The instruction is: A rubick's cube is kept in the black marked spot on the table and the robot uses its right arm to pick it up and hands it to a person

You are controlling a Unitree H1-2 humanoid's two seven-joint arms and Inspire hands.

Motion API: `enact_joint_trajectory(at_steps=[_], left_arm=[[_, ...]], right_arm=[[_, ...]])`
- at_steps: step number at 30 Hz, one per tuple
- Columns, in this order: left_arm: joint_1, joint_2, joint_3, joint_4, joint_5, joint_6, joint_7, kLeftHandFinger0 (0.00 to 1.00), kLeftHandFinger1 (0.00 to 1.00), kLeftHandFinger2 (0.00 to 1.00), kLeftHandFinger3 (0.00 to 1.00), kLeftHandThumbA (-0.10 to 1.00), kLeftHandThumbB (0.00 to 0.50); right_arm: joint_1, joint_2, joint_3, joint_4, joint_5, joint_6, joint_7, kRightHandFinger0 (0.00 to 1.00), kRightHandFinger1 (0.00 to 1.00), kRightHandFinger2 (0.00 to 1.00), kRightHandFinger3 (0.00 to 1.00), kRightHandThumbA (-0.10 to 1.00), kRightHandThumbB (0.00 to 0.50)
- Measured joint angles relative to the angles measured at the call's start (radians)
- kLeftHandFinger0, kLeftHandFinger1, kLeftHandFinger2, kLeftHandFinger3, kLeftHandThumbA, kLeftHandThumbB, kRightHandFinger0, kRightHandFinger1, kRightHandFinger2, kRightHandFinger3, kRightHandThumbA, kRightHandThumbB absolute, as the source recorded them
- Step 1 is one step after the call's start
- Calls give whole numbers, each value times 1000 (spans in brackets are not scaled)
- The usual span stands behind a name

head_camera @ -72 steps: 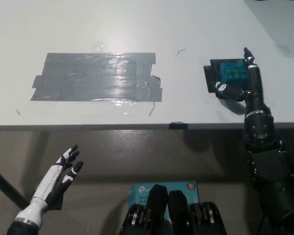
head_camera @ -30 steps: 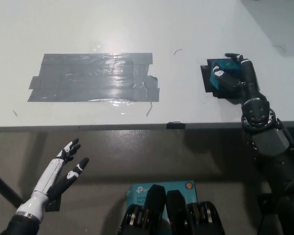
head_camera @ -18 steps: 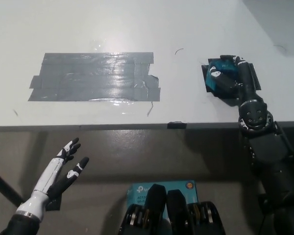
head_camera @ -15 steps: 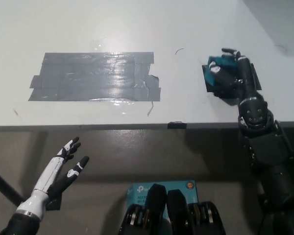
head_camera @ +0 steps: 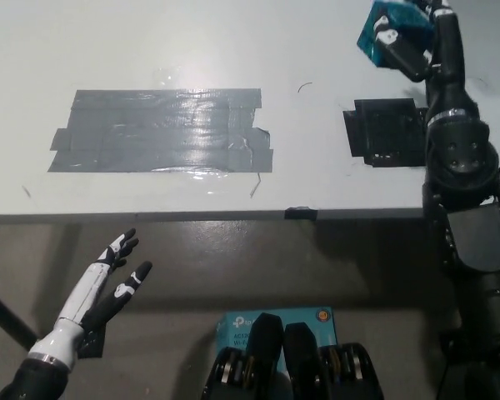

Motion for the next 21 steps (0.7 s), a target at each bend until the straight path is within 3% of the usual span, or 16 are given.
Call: enact_joint_trajectory(at_steps=[11, 21], left_arm=[[-2, 0, 0, 0, 5, 0, -1, 1000, 1000, 1000, 1000, 870, 108], [1, 0, -3, 1, 6, -5, -1, 1000, 1000, 1000, 1000, 831, 96]], right_arm=[[-2, 1, 24, -33, -9, 44, 10, 0, 414, 811, 869, -100, 185], [-29, 21, 54, -5, -25, 44, 10, 0, 449, 847, 890, -100, 172]])
